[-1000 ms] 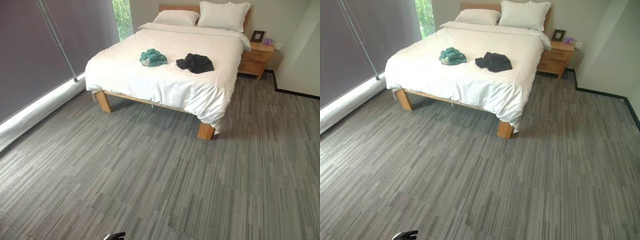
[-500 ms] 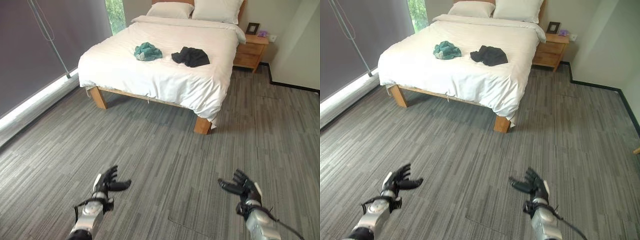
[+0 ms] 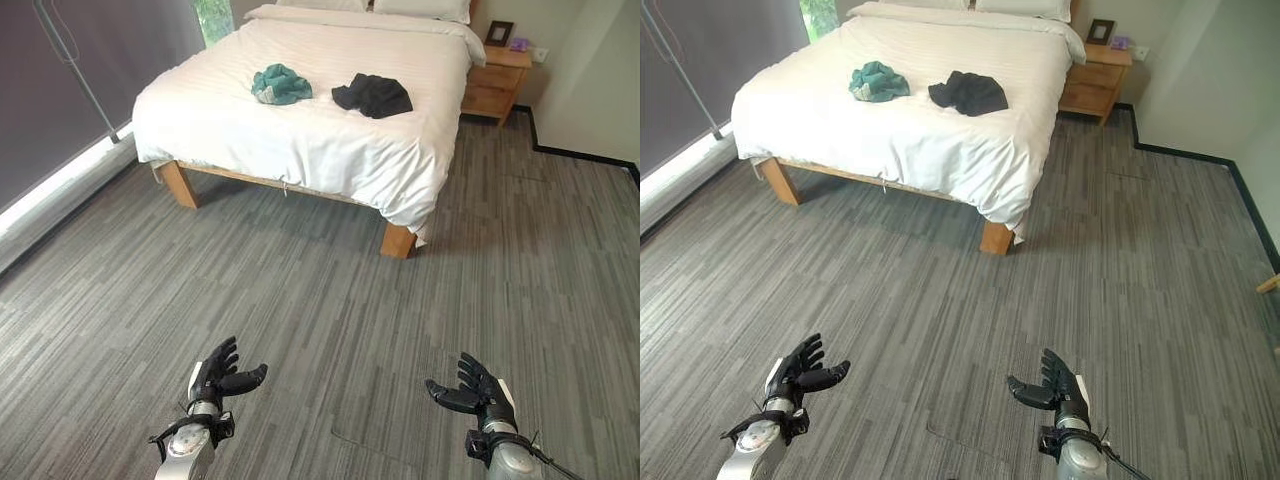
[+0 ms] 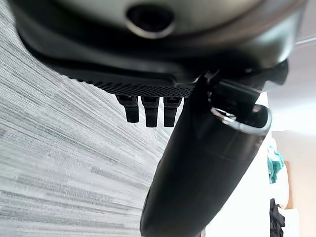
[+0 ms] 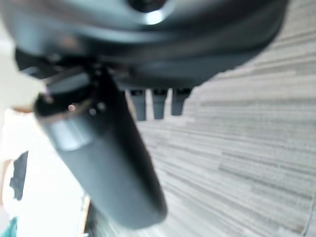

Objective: Pick up bed clothes into laundry basket.

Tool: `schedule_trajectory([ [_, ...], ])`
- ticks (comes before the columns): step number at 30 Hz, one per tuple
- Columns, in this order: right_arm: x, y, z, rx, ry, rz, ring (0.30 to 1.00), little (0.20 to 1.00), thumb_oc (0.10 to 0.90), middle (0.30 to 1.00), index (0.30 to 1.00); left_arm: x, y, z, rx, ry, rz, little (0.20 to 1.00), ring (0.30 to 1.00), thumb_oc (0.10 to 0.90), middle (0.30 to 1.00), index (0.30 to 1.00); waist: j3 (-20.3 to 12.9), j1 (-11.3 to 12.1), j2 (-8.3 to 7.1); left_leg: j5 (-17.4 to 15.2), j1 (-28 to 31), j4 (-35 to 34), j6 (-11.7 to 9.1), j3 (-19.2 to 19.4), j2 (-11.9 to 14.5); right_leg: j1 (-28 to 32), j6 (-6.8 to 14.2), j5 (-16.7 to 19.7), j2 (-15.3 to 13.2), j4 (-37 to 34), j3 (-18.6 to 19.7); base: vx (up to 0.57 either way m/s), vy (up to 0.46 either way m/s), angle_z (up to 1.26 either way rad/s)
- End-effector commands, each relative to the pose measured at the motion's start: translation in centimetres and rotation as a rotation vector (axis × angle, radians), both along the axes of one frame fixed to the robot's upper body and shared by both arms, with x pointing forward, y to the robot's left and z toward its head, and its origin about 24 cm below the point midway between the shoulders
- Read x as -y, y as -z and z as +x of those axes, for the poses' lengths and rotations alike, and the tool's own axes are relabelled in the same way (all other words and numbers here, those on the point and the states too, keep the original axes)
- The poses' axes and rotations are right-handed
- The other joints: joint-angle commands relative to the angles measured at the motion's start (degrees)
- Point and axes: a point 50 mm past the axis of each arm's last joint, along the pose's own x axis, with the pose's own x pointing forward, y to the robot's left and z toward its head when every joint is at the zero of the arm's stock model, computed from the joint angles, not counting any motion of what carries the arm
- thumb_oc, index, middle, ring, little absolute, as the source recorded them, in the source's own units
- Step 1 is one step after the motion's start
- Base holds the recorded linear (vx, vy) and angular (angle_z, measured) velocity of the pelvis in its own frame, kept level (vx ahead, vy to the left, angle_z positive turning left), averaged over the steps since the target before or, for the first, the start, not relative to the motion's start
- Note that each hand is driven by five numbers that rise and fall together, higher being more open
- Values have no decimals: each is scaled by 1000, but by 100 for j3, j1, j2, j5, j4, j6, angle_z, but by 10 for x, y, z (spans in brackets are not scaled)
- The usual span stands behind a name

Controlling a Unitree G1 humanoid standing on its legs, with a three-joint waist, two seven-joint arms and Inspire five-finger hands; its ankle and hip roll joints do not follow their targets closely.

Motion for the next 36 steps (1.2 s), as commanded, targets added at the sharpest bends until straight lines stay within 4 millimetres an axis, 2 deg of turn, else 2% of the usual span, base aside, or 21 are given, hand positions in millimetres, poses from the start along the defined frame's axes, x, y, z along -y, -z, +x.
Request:
schedule_trajectory([
  [1,-7,-53,39,301,-68,-54,900,900,800,900,900,-27,-58,34,302,-55,114,900,900,800,900,900,-171,78,-219,-13,-268,-10,-341,80,163,-69,862,396,-642,-62,-49,33,23,-1],
  [7,-5,-73,52,389,-88,-63,900,900,800,900,900,-41,-73,37,353,-65,175,900,900,800,900,900,-115,118,-215,-35,-344,-10,-286,164,118,-151,909,425,-668,-62,-16,33,38,-10],
  [10,-6,-84,60,436,-104,-58,900,900,800,900,900,-47,-82,38,399,-113,165,900,900,800,900,900,-20,166,-179,-84,-328,-10,-180,172,55,-337,924,264,-769,452,1,45,114,-8],
  [12,-7,-87,62,446,-122,-60,900,900,800,900,900,-46,-82,40,398,-101,164,900,900,800,900,900,160,147,-104,-198,-315,117,-46,89,-44,-798,988,252,-885,1501,30,34,140,-4],
  [13,-7,-87,62,447,-122,-61,900,900,800,900,900,-46,-82,41,399,-101,164,900,900,800,900,900,155,148,-110,-202,-331,127,-41,91,-53,-835,993,227,-896,1552,38,102,171,-10],
  [14,-8,-86,60,441,-128,-58,900,900,800,900,900,-47,-80,40,373,-74,189,900,900,800,900,900,258,78,-72,-298,-217,215,81,7,-175,-1235,1054,719,-1013,2612,115,131,168,-12],
  [15,-9,-85,58,436,-131,-54,900,900,800,900,900,-48,-81,40,371,-66,191,900,900,800,900,900,319,18,-14,-340,-174,246,138,-57,-168,-1489,1052,1039,-982,3105,187,195,224,0],
  [17,-15,-83,57,435,-140,-33,900,900,800,900,900,-49,-81,38,381,-96,157,900,900,800,900,900,457,-118,162,-325,-29,303,166,-132,-50,-2083,1054,1012,-817,3964,245,234,143,19],
  [19,-15,-83,56,434,-144,-32,900,900,800,900,900,-50,-82,37,391,-111,149,900,900,800,900,900,457,-167,200,-349,65,300,150,-130,-39,-2395,1051,897,-841,4140,209,244,56,20],
  [20,-16,-81,55,431,-142,-20,900,900,800,900,900,-53,-83,37,403,-146,135,900,900,800,900,900,448,-282,226,-400,293,322,101,-169,-47,-2584,1031,728,-790,3925,170,505,-30,5],
  [23,-7,-75,42,400,-112,-21,900,900,800,900,900,-50,-98,48,503,-167,79,900,900,800,900,900,337,-786,230,-662,1084,188,-132,-635,-91,-2777,1052,845,-415,1680,263,705,-120,15],
  [26,-3,-74,39,393,-104,-2,900,900,800,900,900,-46,-107,58,555,-160,59,900,900,800,900,900,282,-983,225,-699,1317,250,-257,-816,-5,-2770,1116,1085,-323,1070,466,436,-124,85],
  [28,-3,-80,38,393,-169,16,900,900,800,900,900,-35,-113,63,612,-153,-40,900,900,800,900,900,234,-1129,254,317,1159,1480,-739,-748,168,-2696,876,954,-203,1826,519,563,-236,82],
  [29,-3,-80,38,392,-169,16,900,900,800,900,900,-35,-113,63,612,-153,-40,900,900,800,900,900,219,-1143,238,333,1135,1483,-740,-766,152,-2704,874,971,-226,1811,516,358,-245,63],
  [30,1,-81,36,383,-189,0,900,900,800,900,900,-34,-110,62,624,-188,-92,900,900,800,900,900,176,-1121,157,1035,600,2526,-966,-592,235,-2362,678,875,-243,1692,523,550,-473,55],
  [31,6,-91,42,427,-163,15,900,900,800,900,900,-29,-116,68,659,-205,-141,900,900,800,900,900,306,-879,-161,1346,-561,4415,-928,-247,370,-1677,335,599,-416,1422,481,703,-641,69],
  [32,8,-94,43,447,-143,29,900,900,800,900,900,-28,-119,69,673,-203,-153,900,900,800,900,900,373,-762,-319,1202,-1055,5058,-803,-25,449,-1421,211,496,-473,1317,479,667,-605,72],
  [33,11,-101,47,467,-135,18,900,900,800,900,900,-26,-122,71,676,-186,-144,900,900,800,900,900,451,-548,-414,984,-1524,5250,-780,50,377,-1118,170,427,-493,1195,538,321,-286,37],
  [34,11,-101,47,468,-134,18,900,900,800,900,900,-26,-122,71,676,-185,-144,900,900,800,900,900,449,-544,-420,992,-1540,5255,-774,56,372,-1126,172,441,-498,1184,541,518,-217,8],
  [35,12,-115,57,531,-118,18,900,900,800,900,900,-21,-129,76,711,-182,-170,900,900,800,900,900,530,-332,-449,789,-2066,4786,-674,234,534,-696,185,328,-537,970,521,512,-107,-13],
  [36,9,-121,62,574,-106,37,900,900,800,900,900,-20,-130,77,729,-199,-211,900,900,800,900,900,515,-244,-428,754,-2160,4364,-674,252,619,-491,214,256,-554,840,518,741,-100,7],
])
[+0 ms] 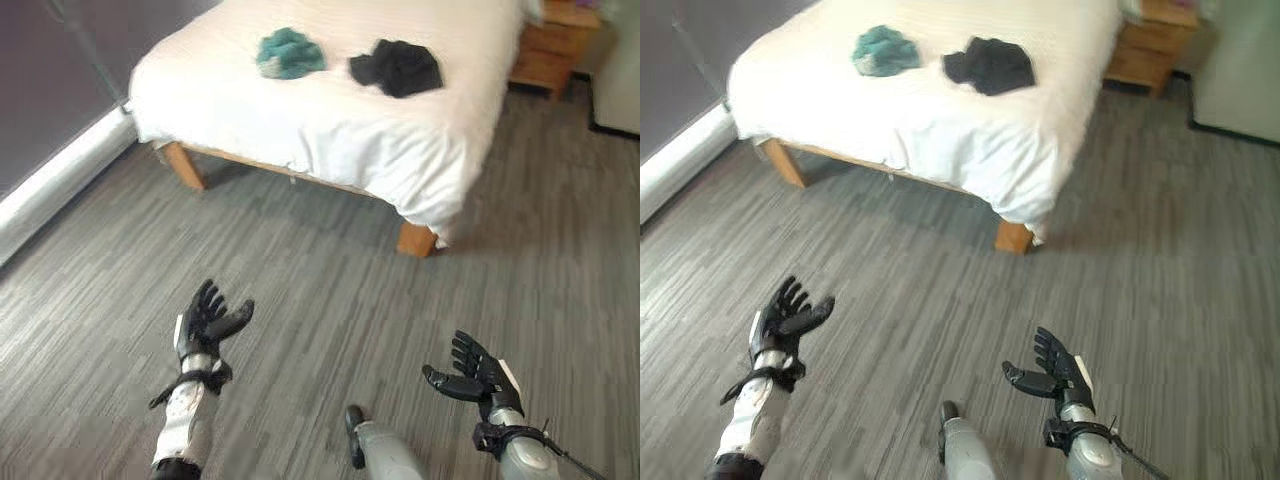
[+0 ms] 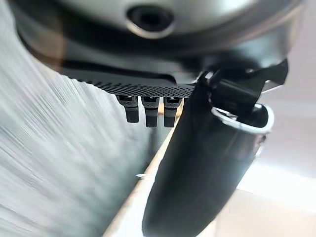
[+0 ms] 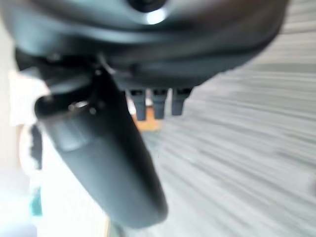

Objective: Pick up bed clothes into laundry basket.

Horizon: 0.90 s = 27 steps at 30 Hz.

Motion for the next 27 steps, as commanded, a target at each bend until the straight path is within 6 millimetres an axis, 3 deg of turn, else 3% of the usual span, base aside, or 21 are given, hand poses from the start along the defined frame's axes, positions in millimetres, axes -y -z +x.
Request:
schedule_trajectory([
  [1,0,-81,44,418,-15,6,900,900,800,900,900,-22,-72,26,369,-81,5,900,900,800,900,900,-150,121,110,379,529,-2185,101,666,192,997,304,627,-236,-1145,407,563,35,2],
  [3,-6,-88,44,459,-40,12,900,900,800,900,900,-21,-71,24,366,-85,11,900,900,800,900,900,-271,179,198,635,619,-3505,-13,842,463,1287,379,464,-251,-1316,408,616,109,-33],
  [4,-12,-95,47,484,-79,-21,900,900,800,900,900,-23,-73,24,360,-79,48,900,900,800,900,900,-320,256,247,793,703,-4510,-69,858,460,1522,447,349,-247,-1440,417,652,159,2],
  [5,-13,-101,49,499,-99,-47,900,900,800,900,900,-22,-75,25,364,-62,74,900,900,800,900,900,-383,325,307,842,719,-4919,-79,738,497,1674,478,276,-242,-1472,429,623,166,37],
  [6,-15,-105,50,515,-121,-72,900,900,800,900,900,-21,-78,26,366,-47,104,900,900,800,900,900,-418,341,324,950,782,-5238,-118,719,525,1851,522,210,-291,-1513,420,373,103,10],
  [10,-26,-116,56,547,-192,-111,900,900,800,900,900,-21,-81,25,380,-18,119,900,900,800,900,900,-616,392,384,1117,839,-5223,-231,892,573,2327,684,74,-509,-1493,397,604,193,-10],
  [11,-35,-119,56,555,-249,-132,900,900,800,900,900,-25,-78,20,364,-11,141,900,900,800,900,900,-764,426,316,725,878,-4856,-15,982,335,2379,890,316,-883,-1067,414,560,237,-9],
  [12,-36,-117,55,543,-254,-164,900,900,800,900,900,-23,-76,20,352,0,152,900,900,800,900,900,-792,477,272,699,918,-4820,62,1048,209,2231,1022,767,-1058,-621,401,697,332,-26],
  [13,-37,-117,55,543,-253,-171,900,900,800,900,900,-22,-75,20,348,2,150,900,900,800,900,900,-783,501,266,483,1034,-4838,261,1103,46,1962,1016,1177,-1177,-32,479,274,170,-60],
  [14,-37,-117,55,543,-253,-172,900,900,800,900,900,-22,-75,20,349,1,149,900,900,800,900,900,-797,523,278,494,1017,-4843,267,1123,64,1923,1017,1193,-1164,-26,509,453,341,-62],
  [15,-40,-109,51,531,-227,-115,900,900,800,900,900,-17,-71,21,341,12,106,900,900,800,900,900,-689,465,347,240,1425,-5035,557,1165,-221,1357,911,1948,-1165,1135,708,312,245,-47],
  [16,-40,-109,51,531,-227,-115,900,900,800,900,900,-17,-71,21,341,12,106,900,900,800,900,900,-695,474,351,242,1420,-5037,557,1173,-215,1345,911,1951,-1160,1137,718,630,451,9],
  [17,-41,-105,47,521,-226,-109,900,900,800,900,900,-17,-71,20,334,25,119,900,900,800,900,900,-535,267,499,60,1836,-5234,738,1056,-325,770,855,2105,-939,1971,860,306,204,39],
  [19,-40,-103,44,514,-217,-124,900,900,800,900,900,-17,-71,20,326,33,140,900,900,800,900,900,-477,193,530,-24,2034,-5340,807,1042,-411,500,848,2080,-940,2312,823,459,241,45],
  [20,-32,-102,39,505,-185,-148,900,900,800,900,900,-16,-72,24,319,58,167,900,900,800,900,900,-367,-55,629,-122,2380,-5519,842,971,-510,-61,777,1636,-807,2491,663,651,238,28],
  [21,-26,-101,35,500,-161,-147,900,900,800,900,900,-14,-73,26,326,77,165,900,900,800,900,900,-333,-212,665,-135,2544,-5589,817,905,-537,-310,760,1369,-606,2404,601,501,153,39],
  [22,-26,-101,35,500,-161,-147,900,900,800,900,900,-13,-73,26,326,78,164,900,900,800,900,900,-339,-214,678,-124,2533,-5593,813,902,-522,-314,751,1388,-594,2388,588,546,45,65],
  [23,-11,-100,26,490,-105,-172,900,900,800,900,900,-7,-76,31,349,107,150,900,900,800,900,900,-319,-594,666,-220,2857,-5694,727,750,-640,-622,797,1075,-111,1724,665,362,9,65],
  [25,-6,-102,23,495,-87,-185,900,900,800,900,900,-7,-78,33,356,111,156,900,900,800,900,900,-313,-677,656,-279,2928,-5719,700,704,-653,-589,822,1117,-34,1359,654,489,-21,83],
  [26,8,-109,16,511,-30,-236,900,900,800,900,900,-1,-84,42,387,120,135,900,900,800,900,900,-404,-1017,520,-525,3201,-5748,593,553,-816,-656,911,1121,209,-247,881,680,-79,92],
  [27,13,-114,13,526,-15,-272,900,900,800,900,900,2,-88,46,414,119,117,900,900,800,900,900,-443,-1114,491,-589,3337,-5748,551,512,-838,-730,966,1220,246,-684,888,583,-68,70],
])
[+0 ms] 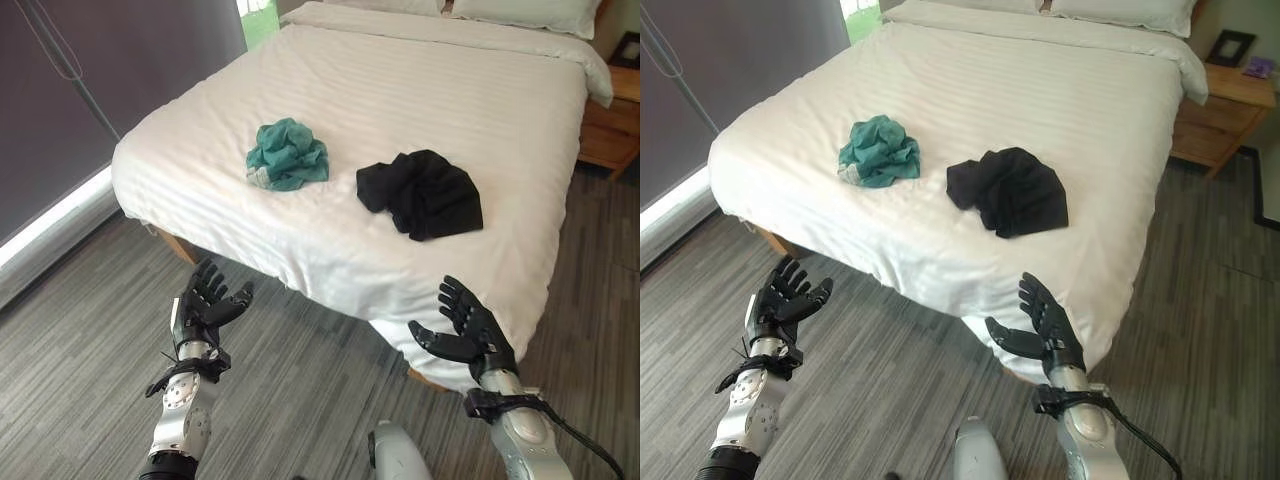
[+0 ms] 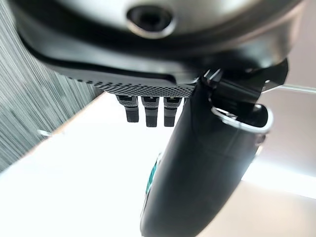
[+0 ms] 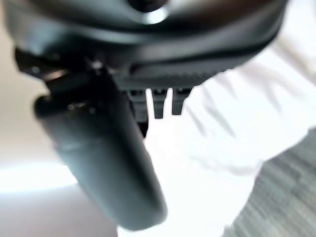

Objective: Pick up bed clothes into laundry basket.

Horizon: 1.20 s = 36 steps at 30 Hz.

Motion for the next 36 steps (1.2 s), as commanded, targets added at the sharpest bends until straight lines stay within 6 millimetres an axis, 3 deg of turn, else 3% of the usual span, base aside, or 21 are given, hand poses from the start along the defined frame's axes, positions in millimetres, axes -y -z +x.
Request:
schedule_trajectory([
  [1,26,-77,15,364,63,-171,900,900,800,900,900,0,-64,33,306,26,42,900,900,800,900,900,-274,-457,29,270,245,-227,-330,40,-582,561,417,824,565,-1670,-34,344,-48,31],
  [4,39,-101,13,452,119,-240,900,900,800,900,900,7,-76,36,396,-16,-59,900,900,800,900,900,-301,-557,-60,551,348,682,-613,14,-530,857,297,912,553,-1858,-430,450,-154,10],
  [5,46,-105,9,456,137,-259,900,900,800,900,900,7,-71,33,389,-28,-104,900,900,800,900,900,-340,-605,-152,864,-13,1753,-877,88,-435,1120,150,883,613,-1914,-176,191,-146,38],
  [6,46,-105,9,456,137,-259,900,900,800,900,900,7,-71,33,389,-28,-104,900,900,800,900,900,-345,-606,-144,851,-25,1770,-878,87,-428,1116,149,882,619,-1915,-179,216,-179,37],
  [7,50,-115,7,490,157,-280,900,900,800,900,900,5,-76,33,427,-65,-156,900,900,800,900,900,-304,-482,-281,1167,-587,2886,-1172,11,-466,1349,70,824,485,-1916,-213,200,-127,-9],
  [8,52,-123,6,529,179,-277,900,900,800,900,900,8,-82,35,457,-70,-184,900,900,800,900,900,-240,-393,-376,1275,-946,3311,-1271,23,-410,1543,-18,799,442,-1974,-167,394,-192,-41],
  [10,59,-126,5,575,251,-197,900,900,800,900,900,2,-84,36,449,-105,-166,900,900,800,900,900,-196,-192,-525,1057,-1621,2769,-991,591,397,2114,-90,610,307,-2265,-159,392,-60,-32],
  [12,57,-126,5,588,239,-166,900,900,800,900,900,0,-84,36,446,-105,-158,900,900,800,900,900,-211,-134,-509,1078,-1512,2298,-902,747,450,2143,-88,532,299,-2231,-138,219,87,-2],
  [13,53,-128,6,594,209,-158,900,900,800,900,900,-7,-85,35,440,-116,-111,900,900,800,900,900,-239,-122,-377,1148,-1520,1298,-859,917,598,2188,-90,333,362,-2156,-158,262,144,-3],
  [15,54,-130,7,573,192,-210,900,900,800,900,900,-19,-86,31,440,-155,-76,900,900,800,900,900,-251,-147,-320,1385,-1386,798,-913,943,720,2182,-135,87,388,-2015,-110,284,165,-11],
  [21,52,-139,17,583,163,-261,900,900,800,900,900,-57,-86,7,470,-326,-62,900,900,800,900,900,-352,-54,-202,1852,-1210,214,-1115,581,1428,2162,59,-336,127,-1530,395,226,257,-50],
  [22,53,-144,20,589,154,-299,900,900,800,900,900,-65,-90,3,484,-355,-47,900,900,800,900,900,-357,27,-166,2242,-1230,141,-1209,348,1791,2141,161,-458,-69,-1357,620,210,404,-53],
  [23,52,-146,22,595,149,-301,900,900,800,900,900,-67,-92,2,491,-359,-35,900,900,800,900,900,-353,77,-133,2374,-1215,137,-1242,182,1892,2136,221,-501,-167,-1310,716,224,406,-51],
  [24,52,-146,22,595,149,-301,900,900,800,900,900,-68,-92,2,492,-360,-35,900,900,800,900,900,-350,80,-138,2387,-1201,118,-1250,192,1889,2122,222,-519,-166,-1281,728,145,287,-52],
  [26,53,-147,25,595,143,-297,900,900,800,900,900,-77,-103,0,513,-362,28,900,900,800,900,900,-414,235,-51,2520,-1094,148,-1392,-403,1938,2197,392,-515,-456,-1352,1008,291,517,-62],
  [28,52,-146,27,597,141,-279,900,900,800,900,900,-79,-108,0,527,-353,46,900,900,800,900,900,-442,270,-68,2319,-1107,334,-1408,-553,1874,2295,465,-447,-662,-1474,1052,280,459,-66],
  [29,51,-146,27,598,133,-261,900,900,800,900,900,-77,-117,4,546,-322,83,900,900,800,900,900,-490,319,12,1929,-1100,429,-1441,-760,1670,2384,602,-260,-947,-1547,1087,277,445,-49],
  [30,52,-145,25,600,134,-246,900,900,800,900,900,-74,-123,8,549,-290,125,900,900,800,900,900,-529,268,6,1458,-1134,424,-1387,-614,1529,2430,688,-13,-1165,-1620,996,339,637,-48],
  [31,53,-142,22,597,147,-223,900,900,800,900,900,-71,-126,14,526,-248,201,900,900,800,900,900,-535,221,-65,1082,-1176,501,-1319,-536,1287,2398,806,625,-1436,-1683,1051,183,500,2],
  [34,39,-134,27,628,129,-91,900,900,800,900,900,-62,-154,27,554,-181,397,900,900,800,900,900,-479,185,-19,864,-1239,549,-1050,-470,834,1847,611,1854,-1464,-1506,1180,140,391,12],
  [36,39,-133,27,628,129,-88,900,900,800,900,900,-62,-155,28,554,-180,399,900,900,800,900,900,-499,209,-26,817,-1209,525,-1054,-440,841,1840,596,1807,-1462,-1493,1182,62,382,-23],
])
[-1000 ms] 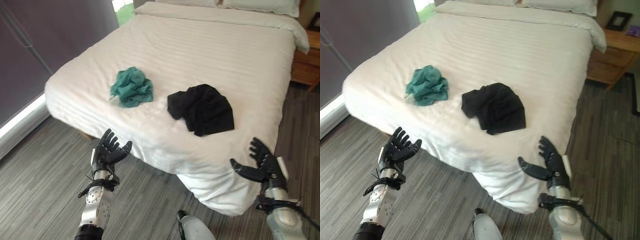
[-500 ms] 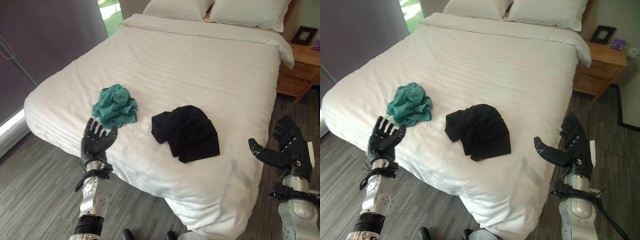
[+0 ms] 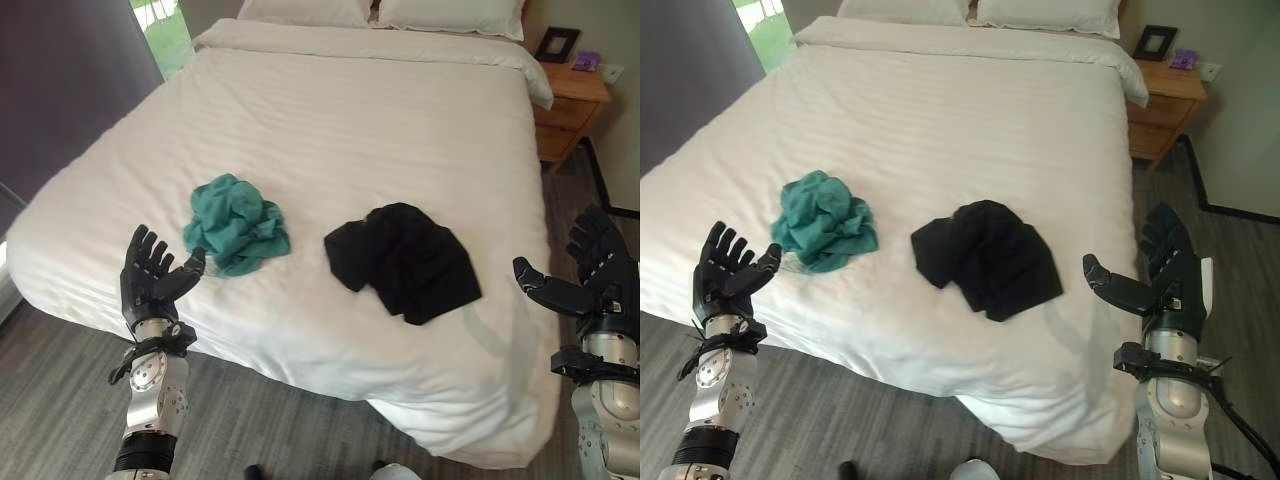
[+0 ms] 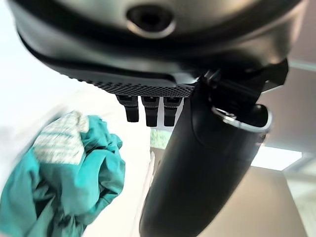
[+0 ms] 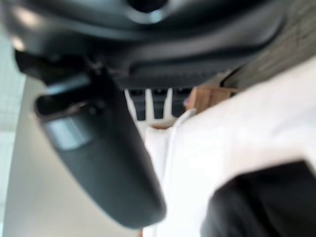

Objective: Pick up bed clothes into laundry basket.

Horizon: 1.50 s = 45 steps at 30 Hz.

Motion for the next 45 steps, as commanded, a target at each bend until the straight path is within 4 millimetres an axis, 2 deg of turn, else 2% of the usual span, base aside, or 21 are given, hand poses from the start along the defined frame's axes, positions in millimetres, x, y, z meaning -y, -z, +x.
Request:
schedule_trajectory([
  [1,-31,-41,10,207,-199,-73,900,900,800,900,900,-31,-126,5,295,-21,492,900,900,800,900,900,-206,137,39,-420,521,-134,164,190,99,-383,185,2260,-555,-16,-660,30,611,-23],
  [2,-32,-41,10,209,-200,-72,900,900,800,900,900,-32,-127,6,297,-22,495,900,900,800,900,900,-197,146,30,-390,518,-153,160,200,105,-415,179,2267,-544,10,-645,93,938,-57],
  [3,-32,-37,11,178,-234,-83,900,900,800,900,900,-33,-161,9,327,-8,654,900,900,800,900,900,-164,75,96,-466,732,-357,274,305,-72,-549,162,1767,-130,197,-889,41,319,-75],
  [4,-32,-38,11,179,-233,-81,900,900,800,900,900,-33,-161,10,329,-8,656,900,900,800,900,900,-157,87,89,-444,725,-365,272,311,-67,-566,157,1786,-122,199,-882,91,589,-84],
  [5,-31,-31,10,142,-270,-76,900,900,800,900,900,-38,-188,15,302,-30,813,900,900,800,900,900,-133,-4,154,-456,903,-517,350,416,-222,-650,130,1275,377,251,-1081,25,341,-44],
  [8,-27,-23,8,109,-266,-50,900,900,800,900,900,-34,-215,30,296,-30,893,900,900,800,900,900,-190,-76,163,-486,942,-611,388,504,-469,-647,83,1113,848,-219,-1311,55,279,-9],
  [9,-26,-22,8,104,-268,-44,900,900,800,900,900,-32,-223,36,296,-35,904,900,900,800,900,900,-205,-90,154,-553,948,-611,406,508,-540,-604,64,1137,890,-454,-1400,66,142,-13],
  [11,-26,-17,6,92,-268,-22,900,900,800,900,900,-26,-238,43,286,-52,987,900,900,800,900,900,-230,-93,143,-592,919,-611,411,534,-593,-407,111,1228,771,-807,-1538,53,85,-20],
  [14,-23,-11,4,65,-268,-3,900,900,800,900,900,-27,-247,49,266,-51,1016,900,900,800,900,900,-302,-85,111,-583,899,-611,405,567,-617,-169,150,1327,770,-1212,-1430,41,24,-12],
  [18,-27,-9,5,43,-310,-12,900,900,800,900,900,-29,-265,57,175,-105,1194,900,900,800,900,900,-406,-129,99,-607,848,-611,373,681,-633,5,226,1518,671,-1539,-1445,55,6,-21],
  [22,-26,-7,5,27,-319,-2,900,900,800,900,900,-34,-263,69,63,-144,1245,900,900,800,900,900,-414,-217,77,-620,834,-611,349,744,-634,48,254,1602,650,-1705,-1427,37,0,-6],
  [24,-22,-7,4,23,-304,4,900,900,800,900,900,-49,-260,75,-39,-218,1236,900,900,800,900,900,-379,-336,70,-619,788,-611,326,807,-608,-3,274,1635,655,-1765,-1406,31,10,-12],
  [30,-16,-18,6,54,-293,-1,900,900,800,900,900,-68,-248,79,-153,-304,1176,900,900,800,900,900,-214,-580,31,-609,582,-611,281,956,-531,-295,294,1717,712,-1797,-1246,-5,22,-12],
  [36,-16,-32,14,89,-313,-18,900,900,800,900,900,-66,-238,83,-142,-286,1103,900,900,800,900,900,63,-719,-101,-531,195,-611,256,1059,-436,-841,269,1801,820,-1665,-1074,-85,24,-16],
  [37,-18,-35,16,99,-324,-22,900,900,800,900,900,-64,-229,86,-139,-257,1067,900,900,800,900,900,168,-755,-172,-506,100,-611,248,1075,-409,-952,261,1819,835,-1648,-1053,-122,13,-17],
  [39,-24,-44,23,134,-363,-28,900,900,800,900,900,-67,-192,90,-220,-200,977,900,900,800,900,900,497,-870,-363,-450,-216,-611,248,1109,-335,-1369,238,1836,922,-1495,-962,-167,9,-20],
  [41,-26,-44,23,135,-370,-28,900,900,800,900,900,-68,-188,90,-222,-199,947,900,900,800,900,900,554,-897,-409,-424,-311,-611,247,1123,-317,-1475,221,1837,940,-1455,-935,-98,-14,-15],
  [42,-31,-48,24,151,-384,-37,900,900,800,900,900,-64,-159,95,-296,-164,903,900,900,800,900,900,742,-931,-538,-360,-529,-611,256,1115,-301,-1725,197,1852,973,-1361,-886,-83,-11,-21],
  [43,-31,-48,24,151,-384,-37,900,900,800,900,900,-64,-158,95,-296,-164,903,900,900,800,900,900,731,-933,-532,-359,-541,-611,256,1114,-302,-1741,197,1849,973,-1353,-886,-154,-12,-15],
  [44,-37,-49,26,170,-388,-30,900,900,800,900,900,-62,-129,97,-402,-155,869,900,900,800,900,900,909,-959,-663,-317,-714,-611,263,1128,-282,-1929,184,1870,1005,-1286,-836,-70,-1,-7],
  [45,-37,-49,26,170,-388,-31,900,900,800,900,900,-62,-129,97,-402,-156,868,900,900,800,900,900,888,-960,-653,-316,-736,-611,264,1132,-283,-1960,185,1865,1007,-1270,-831,-96,-14,7],
])
